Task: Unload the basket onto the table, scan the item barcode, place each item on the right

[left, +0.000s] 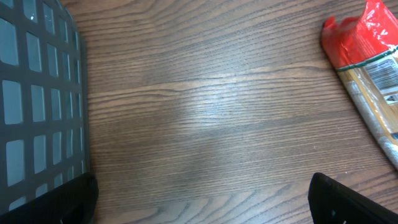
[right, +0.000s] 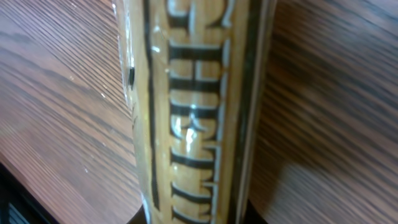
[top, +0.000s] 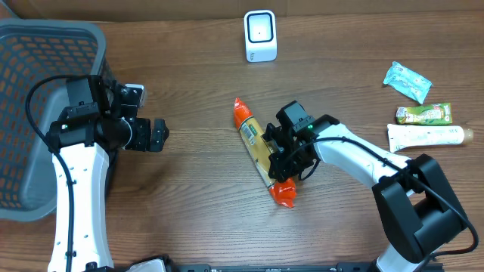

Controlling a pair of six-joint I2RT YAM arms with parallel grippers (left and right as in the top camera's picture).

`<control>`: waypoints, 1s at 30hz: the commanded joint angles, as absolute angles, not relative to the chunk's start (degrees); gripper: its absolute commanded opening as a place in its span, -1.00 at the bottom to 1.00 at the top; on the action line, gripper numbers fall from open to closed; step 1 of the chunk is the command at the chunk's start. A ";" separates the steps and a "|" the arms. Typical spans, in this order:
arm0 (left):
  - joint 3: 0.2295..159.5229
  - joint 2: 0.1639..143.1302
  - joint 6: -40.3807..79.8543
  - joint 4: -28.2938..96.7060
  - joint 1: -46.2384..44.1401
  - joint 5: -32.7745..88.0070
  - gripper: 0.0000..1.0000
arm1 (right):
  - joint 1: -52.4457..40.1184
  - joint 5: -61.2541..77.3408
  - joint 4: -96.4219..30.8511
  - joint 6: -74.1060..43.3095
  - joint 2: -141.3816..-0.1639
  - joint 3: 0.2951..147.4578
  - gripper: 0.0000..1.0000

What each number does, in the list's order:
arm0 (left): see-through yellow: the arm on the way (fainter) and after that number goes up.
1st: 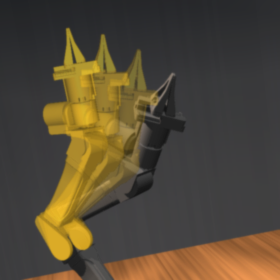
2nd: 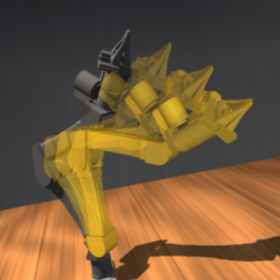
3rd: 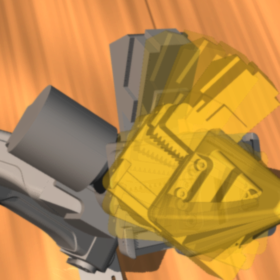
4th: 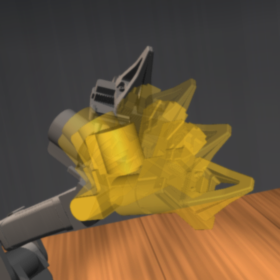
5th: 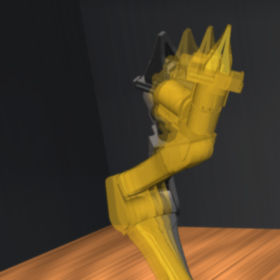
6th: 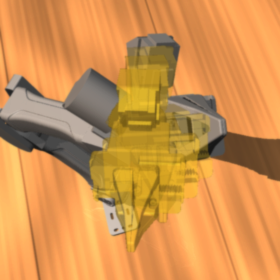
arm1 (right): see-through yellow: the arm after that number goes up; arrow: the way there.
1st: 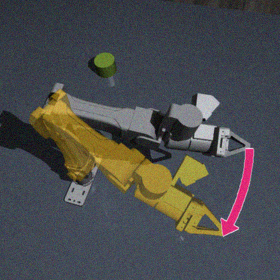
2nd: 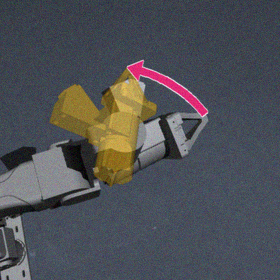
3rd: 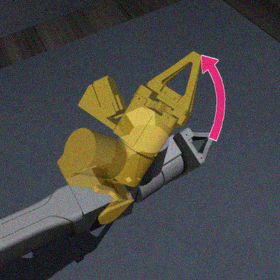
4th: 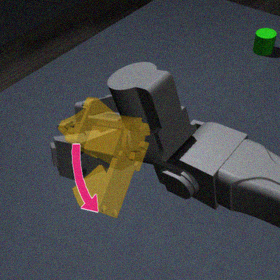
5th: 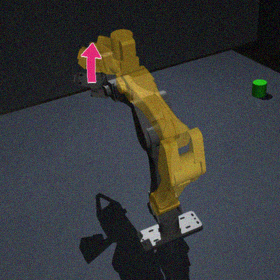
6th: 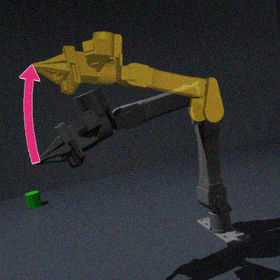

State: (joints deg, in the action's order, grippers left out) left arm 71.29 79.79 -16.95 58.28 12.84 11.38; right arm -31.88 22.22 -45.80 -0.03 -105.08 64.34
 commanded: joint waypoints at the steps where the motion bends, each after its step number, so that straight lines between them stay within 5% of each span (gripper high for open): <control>1: 72.25 80.03 -18.02 58.26 12.73 11.84 0.99 | -30.68 12.97 -48.05 -2.28 -101.71 71.35 -0.93; 8: 72.25 80.05 -18.02 58.26 12.73 11.84 0.99 | -30.79 -10.61 -54.92 -4.69 -99.53 89.76 -0.92; 15: 72.25 80.03 -18.02 58.26 12.73 11.84 0.99 | -30.79 -31.92 -44.21 -1.23 -100.09 91.79 -0.93; 30: 72.25 80.03 -18.02 58.26 12.73 11.84 0.99 | -30.55 -42.48 -19.94 18.02 -107.66 91.77 -0.93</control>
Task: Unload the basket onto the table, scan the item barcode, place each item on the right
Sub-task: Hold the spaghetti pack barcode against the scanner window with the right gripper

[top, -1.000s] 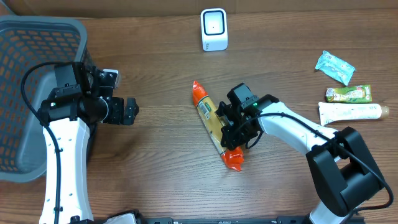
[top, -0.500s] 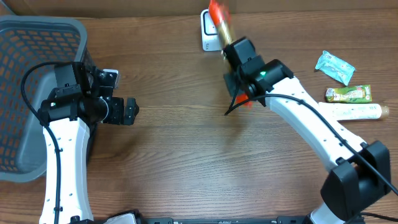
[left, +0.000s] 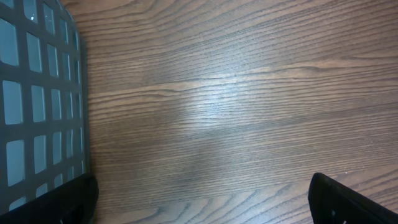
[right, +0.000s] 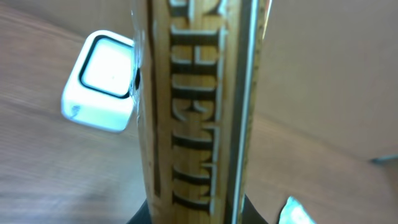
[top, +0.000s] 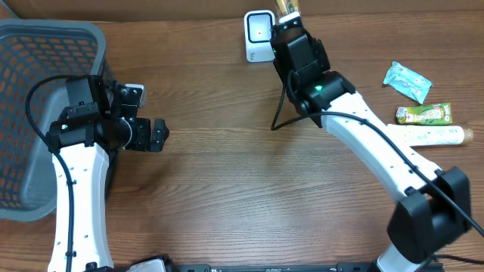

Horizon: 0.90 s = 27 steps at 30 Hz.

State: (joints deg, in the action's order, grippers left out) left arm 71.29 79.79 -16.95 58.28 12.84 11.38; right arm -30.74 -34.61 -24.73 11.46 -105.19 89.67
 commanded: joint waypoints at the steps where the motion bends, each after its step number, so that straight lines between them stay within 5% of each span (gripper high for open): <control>1: 72.25 80.05 -18.02 58.26 12.73 11.84 0.99 | -30.55 -44.21 -17.82 19.92 -109.03 91.77 -0.93; 10: 72.25 80.05 -18.02 58.26 12.73 11.84 0.99 | -30.30 -55.96 1.08 36.58 -121.43 91.77 -0.93; 27: 72.25 80.05 -18.02 58.26 12.73 11.84 0.99 | -29.50 -62.76 13.78 38.20 -130.82 91.77 -0.93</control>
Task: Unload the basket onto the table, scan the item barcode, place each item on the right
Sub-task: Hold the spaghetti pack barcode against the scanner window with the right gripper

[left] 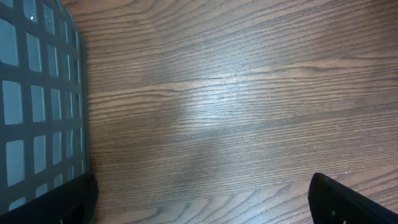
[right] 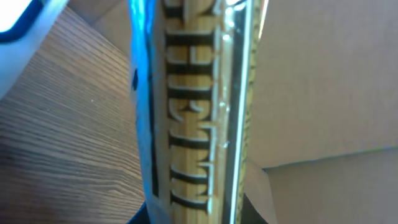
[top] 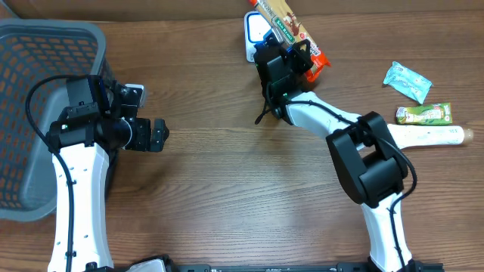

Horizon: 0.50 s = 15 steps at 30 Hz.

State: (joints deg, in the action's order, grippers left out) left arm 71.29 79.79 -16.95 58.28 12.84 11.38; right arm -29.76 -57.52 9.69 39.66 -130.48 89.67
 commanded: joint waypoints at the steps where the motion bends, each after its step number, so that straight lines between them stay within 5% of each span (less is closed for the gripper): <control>1: 72.25 80.05 -18.02 58.26 12.73 11.84 0.99 | -29.50 -63.02 15.05 38.98 -131.24 91.77 -0.93; 15: 72.25 80.05 -18.02 58.26 12.73 11.84 0.99 | -29.43 -61.47 19.55 47.22 -133.32 91.77 -0.93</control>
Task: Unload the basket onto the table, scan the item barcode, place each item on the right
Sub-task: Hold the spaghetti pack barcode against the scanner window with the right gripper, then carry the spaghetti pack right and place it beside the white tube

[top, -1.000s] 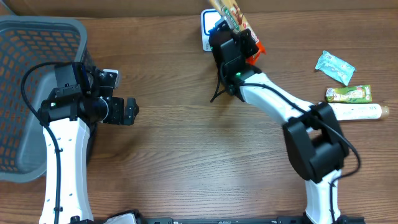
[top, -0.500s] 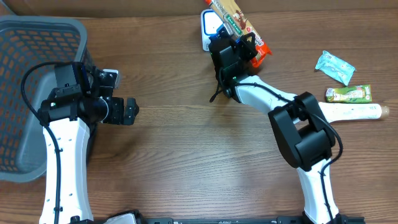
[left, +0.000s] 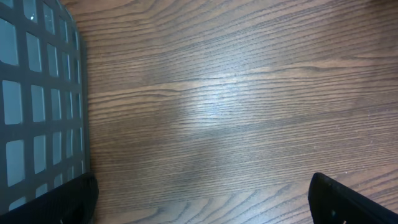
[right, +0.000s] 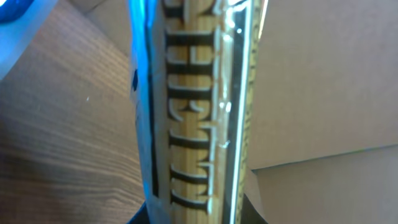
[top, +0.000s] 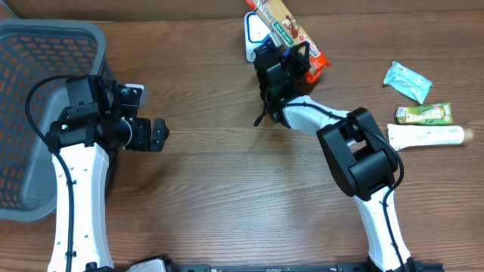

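Observation:
A long spaghetti packet (top: 286, 29) with red ends is held off the table, slanted across the front of the white scanner (top: 252, 39) at the back edge. My right gripper (top: 286, 60) is shut on it. In the right wrist view the packet (right: 193, 106) fills the middle, with blue light along its left edge. The scanner is partly hidden behind packet and wrist. My left gripper (top: 157, 136) hangs open beside the basket, and its dark fingertips (left: 348, 202) show wide apart over bare wood with nothing between them.
A dark mesh basket (top: 53, 30) stands at the far left, its wall (left: 37, 93) close to my left gripper. At the right edge lie a teal sachet (top: 407, 81), a green bar (top: 423, 114) and a white tube (top: 425, 137). Cardboard backs the table.
The packet stays at the scanner with only a small shift. In the right wrist view the blue-lit corner at top left has slid further out of frame. The left arm has not moved.
The packet lay on the middle of the table with my right gripper down on it. A second later it was up at the back by the scanner. Then it was slanted across the scanner's face, lit blue, and it is still held there.

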Controlling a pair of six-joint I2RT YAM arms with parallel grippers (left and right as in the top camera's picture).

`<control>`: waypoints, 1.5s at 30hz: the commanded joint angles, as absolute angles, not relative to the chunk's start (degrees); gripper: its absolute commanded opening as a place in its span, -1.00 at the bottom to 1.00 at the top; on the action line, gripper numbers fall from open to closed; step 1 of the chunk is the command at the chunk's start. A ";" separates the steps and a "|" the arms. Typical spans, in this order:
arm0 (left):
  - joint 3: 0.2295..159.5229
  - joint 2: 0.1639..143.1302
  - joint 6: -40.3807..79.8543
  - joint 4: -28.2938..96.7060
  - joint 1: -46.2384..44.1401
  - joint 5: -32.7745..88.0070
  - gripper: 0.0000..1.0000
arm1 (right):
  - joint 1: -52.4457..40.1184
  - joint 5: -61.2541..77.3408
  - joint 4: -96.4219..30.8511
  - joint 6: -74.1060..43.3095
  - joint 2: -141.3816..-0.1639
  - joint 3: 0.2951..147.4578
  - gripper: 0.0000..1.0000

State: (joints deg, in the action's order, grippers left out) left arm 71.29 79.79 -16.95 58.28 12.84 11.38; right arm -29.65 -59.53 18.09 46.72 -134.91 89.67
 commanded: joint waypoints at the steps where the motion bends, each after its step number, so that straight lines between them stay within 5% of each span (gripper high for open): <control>1: 72.25 80.05 -18.02 58.26 12.73 11.84 0.99 | -29.41 -61.43 19.53 47.70 -133.36 91.77 -0.93; 20: 72.25 80.03 -18.02 58.26 12.73 11.84 0.99 | -29.08 -64.95 26.96 58.54 -133.86 91.79 -0.92; 30: 72.25 80.03 -18.02 58.26 12.73 11.84 0.99 | -36.01 -71.94 35.64 64.38 -126.23 91.79 -0.93; 35: 72.25 80.05 -18.02 58.26 12.73 11.84 0.99 | -37.52 -70.70 25.21 60.95 -119.02 91.79 -0.93; 45: 72.25 80.05 -18.02 58.26 12.73 11.84 0.99 | -37.01 -48.64 -22.02 21.23 -100.33 91.79 -0.93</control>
State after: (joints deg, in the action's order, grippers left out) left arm 71.31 79.79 -16.95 58.28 12.84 11.38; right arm -38.33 -54.65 -19.40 41.93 -109.03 89.60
